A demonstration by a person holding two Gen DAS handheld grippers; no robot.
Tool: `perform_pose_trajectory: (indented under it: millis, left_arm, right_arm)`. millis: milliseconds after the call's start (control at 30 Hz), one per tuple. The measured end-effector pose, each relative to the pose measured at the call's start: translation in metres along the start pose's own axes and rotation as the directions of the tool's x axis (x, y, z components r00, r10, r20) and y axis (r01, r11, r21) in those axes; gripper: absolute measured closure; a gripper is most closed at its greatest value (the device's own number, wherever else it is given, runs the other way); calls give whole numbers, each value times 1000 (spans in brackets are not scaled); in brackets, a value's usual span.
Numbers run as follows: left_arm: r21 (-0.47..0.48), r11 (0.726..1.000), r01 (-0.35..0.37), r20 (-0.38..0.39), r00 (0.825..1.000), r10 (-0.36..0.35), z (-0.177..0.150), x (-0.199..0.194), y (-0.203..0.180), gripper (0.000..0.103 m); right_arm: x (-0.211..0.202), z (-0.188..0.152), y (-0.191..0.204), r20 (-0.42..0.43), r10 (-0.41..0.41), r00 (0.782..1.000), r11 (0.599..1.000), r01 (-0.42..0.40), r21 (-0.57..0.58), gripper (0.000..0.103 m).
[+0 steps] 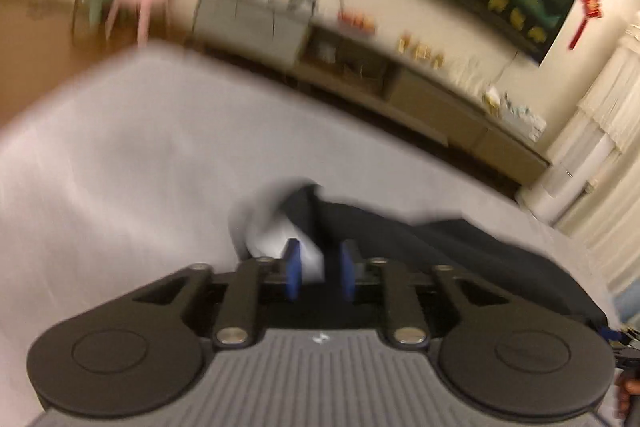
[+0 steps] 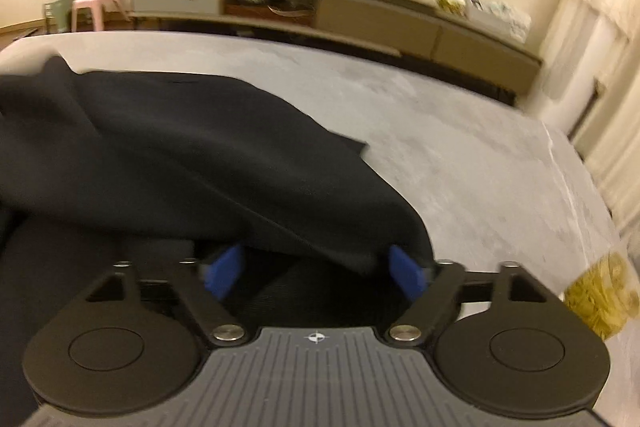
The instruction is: Fold clothes
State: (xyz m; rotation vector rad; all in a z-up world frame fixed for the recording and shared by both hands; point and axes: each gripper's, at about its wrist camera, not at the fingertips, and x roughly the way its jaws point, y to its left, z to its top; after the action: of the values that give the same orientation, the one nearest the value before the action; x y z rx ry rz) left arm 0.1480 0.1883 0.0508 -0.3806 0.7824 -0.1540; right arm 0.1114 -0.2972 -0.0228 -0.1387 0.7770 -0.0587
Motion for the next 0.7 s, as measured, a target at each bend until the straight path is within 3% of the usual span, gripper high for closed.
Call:
perform_pose_trajectory:
  millis: [67,167,200,233,267,300,333,367,400,433,467,567,600,633,700]
  left_arm:
    - [27,1000,-12,-21,1000,13,-5,4,3,39]
    - [34,998,-61,-56,996,63,-9,18,6,37]
    - [37,997,-61,-65,996,64,-7,27,0,42]
    - [42,997,-61,-73,995,64,-5,37,-7,75]
    - [69,995,-71,-40,996,74,0,37,-10,92]
    - [99,992,-84,0,996,84,5,35,-13,94]
    - [128,987,-98,41,995,93,10,32,-15,96]
    - [113,990,-80,151,987,63,20,8,-15,97]
    - [92,994,-54,272,962,27,31,-22,-15,97]
    - [70,998,-8,372,928,-18,40,-53,-11,97]
    - [52,998,42,466,883,-62,48,-84,-6,97]
    - [18,1000,21,520,854,-27,51,-112,13,96]
    - [-11,1000,-15,479,878,19,49,-101,24,96]
    - [-42,998,-46,396,916,59,46,-81,34,96]
    - [-95,989,-112,208,969,130,38,-38,54,96]
  right_arm:
    - [-2,0,8,21,0,1000,1000,1,-27,11]
    - [9,-3,2,-9,20,1000,1000,-20,3,15]
    - [12,-4,-2,-19,39,999,999,-39,28,26]
    - [15,-4,-6,-25,52,998,998,-51,47,37]
    - [16,-1,-9,-27,57,998,997,-55,57,69]
    - [17,1,-11,-28,62,998,996,-60,68,87]
    - [17,4,-13,-19,65,998,996,-63,68,91]
    - [13,8,-15,13,57,998,996,-57,66,97]
    - [-1,16,-20,87,31,996,996,-38,79,99]
    - [-26,26,-24,195,-4,981,995,-15,99,101]
    - [-51,36,-29,301,-41,953,993,5,121,103]
    - [-124,56,-26,542,-76,837,996,38,81,103]
    - [-129,56,-26,553,-73,830,996,30,86,103]
    - [-122,53,-27,526,-62,848,996,16,91,103]
    - [-84,42,-26,374,1,928,996,-35,86,103]
